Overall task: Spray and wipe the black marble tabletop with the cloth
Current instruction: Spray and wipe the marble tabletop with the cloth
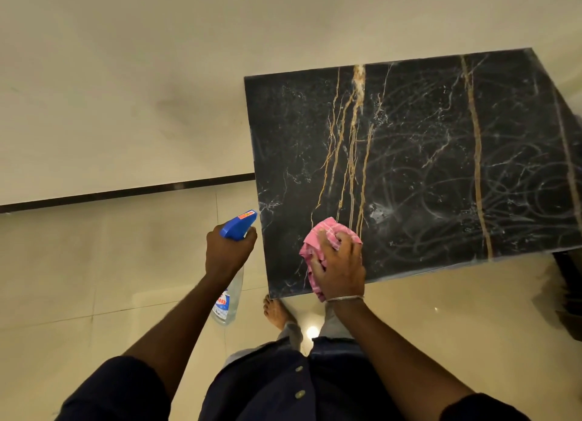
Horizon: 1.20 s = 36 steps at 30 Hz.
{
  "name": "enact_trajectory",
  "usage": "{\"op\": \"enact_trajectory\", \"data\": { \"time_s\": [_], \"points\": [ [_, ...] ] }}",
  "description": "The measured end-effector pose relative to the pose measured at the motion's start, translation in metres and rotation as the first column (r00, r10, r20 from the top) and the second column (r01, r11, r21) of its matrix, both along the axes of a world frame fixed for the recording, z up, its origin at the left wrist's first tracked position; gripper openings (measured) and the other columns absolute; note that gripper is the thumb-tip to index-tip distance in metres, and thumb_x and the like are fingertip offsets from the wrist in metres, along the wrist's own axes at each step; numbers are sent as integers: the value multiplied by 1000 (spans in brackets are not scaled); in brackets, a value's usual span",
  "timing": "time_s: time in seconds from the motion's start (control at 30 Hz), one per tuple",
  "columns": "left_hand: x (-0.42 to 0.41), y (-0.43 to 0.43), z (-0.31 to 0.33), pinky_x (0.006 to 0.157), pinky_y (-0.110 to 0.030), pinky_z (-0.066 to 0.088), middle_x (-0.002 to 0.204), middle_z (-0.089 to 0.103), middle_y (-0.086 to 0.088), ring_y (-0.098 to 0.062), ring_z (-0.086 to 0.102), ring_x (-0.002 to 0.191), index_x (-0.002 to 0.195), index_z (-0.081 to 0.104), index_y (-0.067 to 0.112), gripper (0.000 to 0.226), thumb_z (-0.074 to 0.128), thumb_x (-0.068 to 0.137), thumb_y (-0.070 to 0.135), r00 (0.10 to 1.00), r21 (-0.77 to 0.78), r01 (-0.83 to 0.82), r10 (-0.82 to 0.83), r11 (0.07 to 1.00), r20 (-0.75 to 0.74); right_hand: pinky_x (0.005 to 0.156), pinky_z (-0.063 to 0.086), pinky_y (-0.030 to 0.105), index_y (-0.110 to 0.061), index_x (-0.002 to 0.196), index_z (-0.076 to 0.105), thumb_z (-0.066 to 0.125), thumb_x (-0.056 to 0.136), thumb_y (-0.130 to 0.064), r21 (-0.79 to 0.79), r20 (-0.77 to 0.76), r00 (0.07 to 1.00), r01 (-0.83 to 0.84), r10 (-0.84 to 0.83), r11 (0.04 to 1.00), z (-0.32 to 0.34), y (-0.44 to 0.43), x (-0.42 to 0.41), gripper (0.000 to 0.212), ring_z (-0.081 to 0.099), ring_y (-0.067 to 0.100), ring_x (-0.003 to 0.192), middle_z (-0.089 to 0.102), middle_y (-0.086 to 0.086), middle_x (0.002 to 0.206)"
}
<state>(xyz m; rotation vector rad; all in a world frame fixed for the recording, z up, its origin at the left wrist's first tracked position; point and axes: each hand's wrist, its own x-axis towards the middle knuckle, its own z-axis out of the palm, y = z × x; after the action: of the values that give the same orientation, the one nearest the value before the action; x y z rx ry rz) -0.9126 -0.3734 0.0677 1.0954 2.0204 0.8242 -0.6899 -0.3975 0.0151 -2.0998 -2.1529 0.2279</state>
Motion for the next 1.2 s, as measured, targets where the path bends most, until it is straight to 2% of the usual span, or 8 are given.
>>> {"op": "enact_trajectory", "data": {
  "time_s": [0.1,0.2,0.37,0.57,0.83,0.93,1.03,1.2],
  "points": [
    [2,-3,-1,57,-20,42,56,48,-1,-14,47,51,79,56,10,15,70,85,15,1000,-8,14,-14,1000,-2,88,54,48,-25,141,49,38,91,-59,-11,37,990,-135,135,991,-5,-17,-32,61,50,38,121,50,17,134],
    [2,-7,-1,55,-22,41,54,47,-2,-14,43,49,73,56,10,17,70,83,14,1000,-6,1,-1,1000,-12,94,53,45,-27,142,48,57,84,-61,37,25,926,-378,377,925,-6,-30,-64,68,51,34,121,51,12,134],
    [5,-7,2,57,-26,43,54,47,-3,-15,45,50,75,57,9,17,70,83,17,998,-15,13,-14,1000,-54,79,59,38,-33,143,45,58,83,-60,-14,-5,868,-497,497,868,-1,-23,-40,66,53,31,119,51,10,134],
    [25,1,8,59,-22,42,59,50,1,-13,49,54,86,60,8,18,71,84,21,998,-40,20,-22,999,-52,59,58,35,-29,133,54,61,86,-55,-7,-31,981,-190,190,982,0,-2,76,54,50,30,113,50,12,126],
    [58,11,26,56,-20,39,64,56,1,-13,53,57,89,60,11,19,72,83,25,985,-66,33,-44,997,-169,78,56,46,-24,132,56,57,88,-49,-31,-13,987,160,-160,987,1,9,116,51,46,35,115,49,14,128],
    [73,11,30,55,-18,39,64,57,0,-13,54,57,89,60,11,19,72,83,25,981,-68,36,-48,997,-190,87,52,44,-25,134,54,46,87,-52,18,-11,994,-104,104,994,1,8,88,54,46,35,115,50,15,129],
    [90,11,35,54,-18,40,63,57,0,-13,55,56,88,61,11,17,71,83,24,982,-61,13,-24,998,-187,88,54,44,-29,136,49,59,83,-53,30,-24,925,-379,380,925,2,14,70,59,46,32,117,51,12,131],
    [114,13,41,54,-19,40,65,57,-2,-13,54,56,89,60,12,19,72,83,25,983,-66,-35,22,997,-181,72,58,41,-29,133,52,53,83,-52,1,-38,927,-374,374,927,-3,35,114,55,51,34,116,50,12,131]
  ]
}}
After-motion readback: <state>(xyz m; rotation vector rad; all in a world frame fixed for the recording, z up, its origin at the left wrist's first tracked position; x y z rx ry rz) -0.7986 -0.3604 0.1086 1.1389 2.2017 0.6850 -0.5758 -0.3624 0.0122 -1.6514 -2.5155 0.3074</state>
